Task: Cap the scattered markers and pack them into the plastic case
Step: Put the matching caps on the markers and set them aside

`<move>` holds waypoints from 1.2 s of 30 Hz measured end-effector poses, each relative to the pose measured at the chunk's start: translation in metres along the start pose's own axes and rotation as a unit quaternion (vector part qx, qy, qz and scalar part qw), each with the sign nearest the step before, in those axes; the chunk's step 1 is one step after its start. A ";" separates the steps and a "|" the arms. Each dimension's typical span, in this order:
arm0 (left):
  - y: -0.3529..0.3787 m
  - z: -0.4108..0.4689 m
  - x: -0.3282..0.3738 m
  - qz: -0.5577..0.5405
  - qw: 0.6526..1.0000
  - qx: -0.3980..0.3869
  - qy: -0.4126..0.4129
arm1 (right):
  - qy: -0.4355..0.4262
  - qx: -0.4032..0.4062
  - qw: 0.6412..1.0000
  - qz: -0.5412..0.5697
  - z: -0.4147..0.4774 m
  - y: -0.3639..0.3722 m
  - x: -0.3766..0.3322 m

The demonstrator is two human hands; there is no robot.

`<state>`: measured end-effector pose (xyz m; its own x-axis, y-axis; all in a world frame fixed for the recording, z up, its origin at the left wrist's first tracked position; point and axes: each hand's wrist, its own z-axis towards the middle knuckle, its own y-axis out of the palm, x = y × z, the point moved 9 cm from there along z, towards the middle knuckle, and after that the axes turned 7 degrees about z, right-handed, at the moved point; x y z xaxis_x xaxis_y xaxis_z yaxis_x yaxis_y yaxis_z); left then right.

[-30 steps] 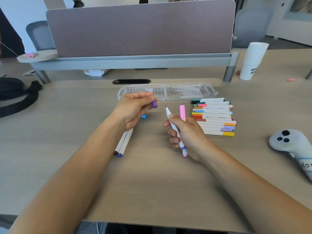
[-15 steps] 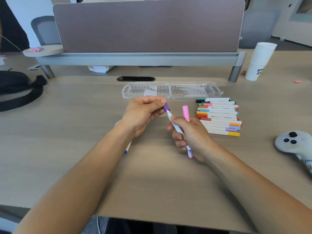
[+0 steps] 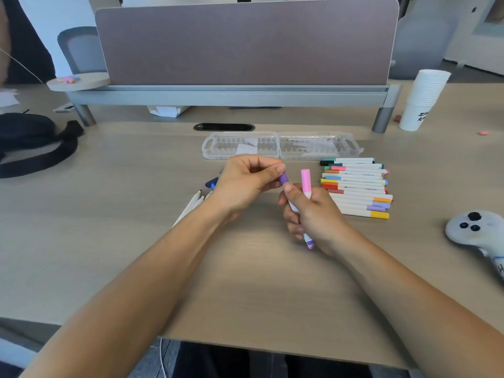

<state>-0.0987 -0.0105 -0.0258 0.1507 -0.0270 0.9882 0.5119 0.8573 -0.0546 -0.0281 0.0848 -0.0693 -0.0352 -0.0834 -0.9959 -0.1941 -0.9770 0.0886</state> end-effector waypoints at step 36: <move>-0.014 -0.037 -0.006 0.409 0.909 0.053 0.058 | -0.061 0.080 0.995 -0.008 -0.005 -0.011 -0.023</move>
<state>-0.0758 -0.0411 -0.0366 0.5354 0.5940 0.6005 0.1044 0.6590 -0.7449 -0.0197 0.0965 -0.0478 -0.1480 -0.0349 -0.9884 -0.3482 -0.9336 0.0851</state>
